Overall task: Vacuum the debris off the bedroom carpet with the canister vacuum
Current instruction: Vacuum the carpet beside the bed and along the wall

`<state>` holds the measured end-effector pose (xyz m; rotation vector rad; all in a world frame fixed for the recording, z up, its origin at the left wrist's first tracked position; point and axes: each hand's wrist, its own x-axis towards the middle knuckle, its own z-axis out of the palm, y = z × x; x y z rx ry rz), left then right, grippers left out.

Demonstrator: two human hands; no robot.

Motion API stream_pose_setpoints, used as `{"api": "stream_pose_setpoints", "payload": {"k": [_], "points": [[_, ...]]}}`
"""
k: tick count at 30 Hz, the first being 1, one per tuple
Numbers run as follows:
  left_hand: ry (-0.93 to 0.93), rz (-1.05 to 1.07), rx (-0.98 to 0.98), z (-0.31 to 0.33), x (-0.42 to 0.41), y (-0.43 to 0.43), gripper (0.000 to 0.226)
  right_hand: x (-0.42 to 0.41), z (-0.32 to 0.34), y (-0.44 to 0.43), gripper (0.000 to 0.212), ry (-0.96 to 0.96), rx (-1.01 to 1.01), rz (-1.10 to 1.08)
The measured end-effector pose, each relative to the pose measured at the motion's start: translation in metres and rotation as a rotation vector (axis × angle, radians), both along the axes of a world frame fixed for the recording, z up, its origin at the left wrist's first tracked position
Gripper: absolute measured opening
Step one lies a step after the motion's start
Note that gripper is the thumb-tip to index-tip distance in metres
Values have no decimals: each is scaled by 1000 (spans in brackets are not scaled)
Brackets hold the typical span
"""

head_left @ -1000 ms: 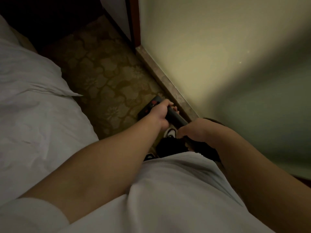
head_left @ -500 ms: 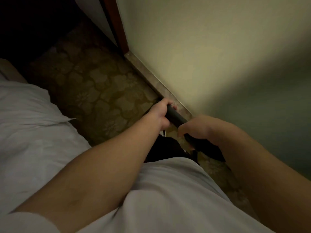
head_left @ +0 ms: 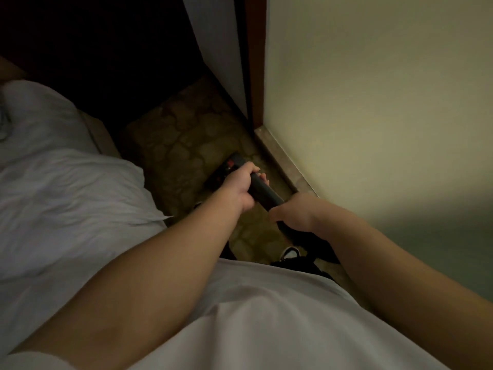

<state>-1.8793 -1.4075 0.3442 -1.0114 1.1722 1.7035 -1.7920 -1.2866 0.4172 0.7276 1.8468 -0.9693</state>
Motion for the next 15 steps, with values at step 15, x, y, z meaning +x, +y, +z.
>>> {"api": "stream_pose_setpoints", "payload": {"k": [15], "points": [[2, -62, -95, -24, -280, -190, 6, -269, -34, -194, 22, -19, -126, -150]]}}
